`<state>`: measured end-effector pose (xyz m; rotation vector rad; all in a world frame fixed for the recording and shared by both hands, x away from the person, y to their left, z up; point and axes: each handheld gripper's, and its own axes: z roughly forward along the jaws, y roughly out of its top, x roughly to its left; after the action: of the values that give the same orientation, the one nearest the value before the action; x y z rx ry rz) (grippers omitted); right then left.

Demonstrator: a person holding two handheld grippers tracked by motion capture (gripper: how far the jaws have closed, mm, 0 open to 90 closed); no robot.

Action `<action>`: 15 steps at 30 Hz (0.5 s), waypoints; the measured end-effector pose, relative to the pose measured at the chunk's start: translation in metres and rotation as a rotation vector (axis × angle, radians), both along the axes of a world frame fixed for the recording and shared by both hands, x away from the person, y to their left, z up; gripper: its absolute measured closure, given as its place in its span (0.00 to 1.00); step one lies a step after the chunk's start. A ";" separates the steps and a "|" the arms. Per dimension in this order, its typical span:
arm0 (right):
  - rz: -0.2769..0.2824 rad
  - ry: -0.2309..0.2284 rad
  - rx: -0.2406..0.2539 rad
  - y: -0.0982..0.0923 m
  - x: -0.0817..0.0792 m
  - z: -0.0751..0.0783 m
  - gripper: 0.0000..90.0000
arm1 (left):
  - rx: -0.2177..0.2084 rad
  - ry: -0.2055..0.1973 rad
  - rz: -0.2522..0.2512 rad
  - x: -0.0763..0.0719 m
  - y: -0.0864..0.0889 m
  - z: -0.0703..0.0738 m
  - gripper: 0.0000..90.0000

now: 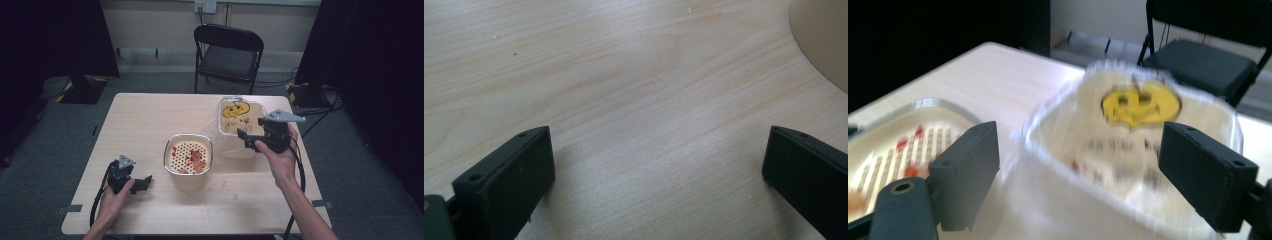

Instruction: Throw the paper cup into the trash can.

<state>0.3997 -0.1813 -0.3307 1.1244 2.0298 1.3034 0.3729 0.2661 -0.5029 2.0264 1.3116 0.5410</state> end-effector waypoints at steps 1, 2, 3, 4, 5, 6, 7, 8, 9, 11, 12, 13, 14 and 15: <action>0.002 0.006 0.008 -0.002 -0.006 -0.003 0.18 | 0.000 0.001 0.000 0.000 0.000 0.000 0.00; 0.006 0.010 0.016 -0.003 -0.011 -0.006 0.18 | 0.000 0.000 0.000 0.000 0.000 0.000 0.00; 0.009 0.008 0.019 -0.005 -0.017 -0.010 0.18 | 0.000 0.001 0.000 0.000 0.000 0.000 0.00; 0.007 0.013 0.016 -0.005 -0.021 -0.015 0.17 | 0.001 0.000 -0.001 0.000 0.000 0.000 0.00; 0.014 0.026 0.024 -0.006 -0.027 -0.022 0.17 | 0.000 0.000 0.000 0.000 0.000 0.000 0.00; 0.019 0.033 0.020 -0.006 -0.030 -0.028 0.17 | 0.001 0.001 -0.001 0.000 0.000 0.000 0.00; 0.020 0.047 0.016 -0.005 -0.034 -0.036 0.17 | 0.000 0.000 0.000 0.000 0.000 0.000 0.00; 0.024 0.064 0.029 -0.005 -0.038 -0.044 0.17 | 0.001 0.000 -0.001 0.000 0.000 0.000 0.00; 0.024 0.076 0.027 -0.005 -0.041 -0.053 0.16 | 0.000 0.001 0.000 0.000 0.000 0.000 0.00; 0.014 0.093 0.012 -0.006 -0.044 -0.068 0.16 | 0.000 0.000 0.000 0.000 0.000 0.000 0.00; 0.015 0.116 0.000 -0.006 -0.044 -0.080 0.16 | 0.000 0.000 0.000 0.000 0.000 0.000 0.00; 0.015 0.134 -0.024 -0.006 -0.044 -0.091 0.16 | 0.000 0.000 0.000 0.000 0.000 0.000 0.00; 0.006 0.148 -0.047 -0.007 -0.044 -0.100 0.16 | 0.001 0.000 0.000 0.000 0.000 0.000 0.00; 0.008 0.167 -0.057 -0.008 -0.042 -0.111 0.16 | 0.001 0.001 -0.001 0.000 0.000 0.000 0.00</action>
<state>0.3573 -0.1896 -0.4412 1.2354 2.1785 1.1821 0.3728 0.2661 -0.5028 2.0274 1.3113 0.5407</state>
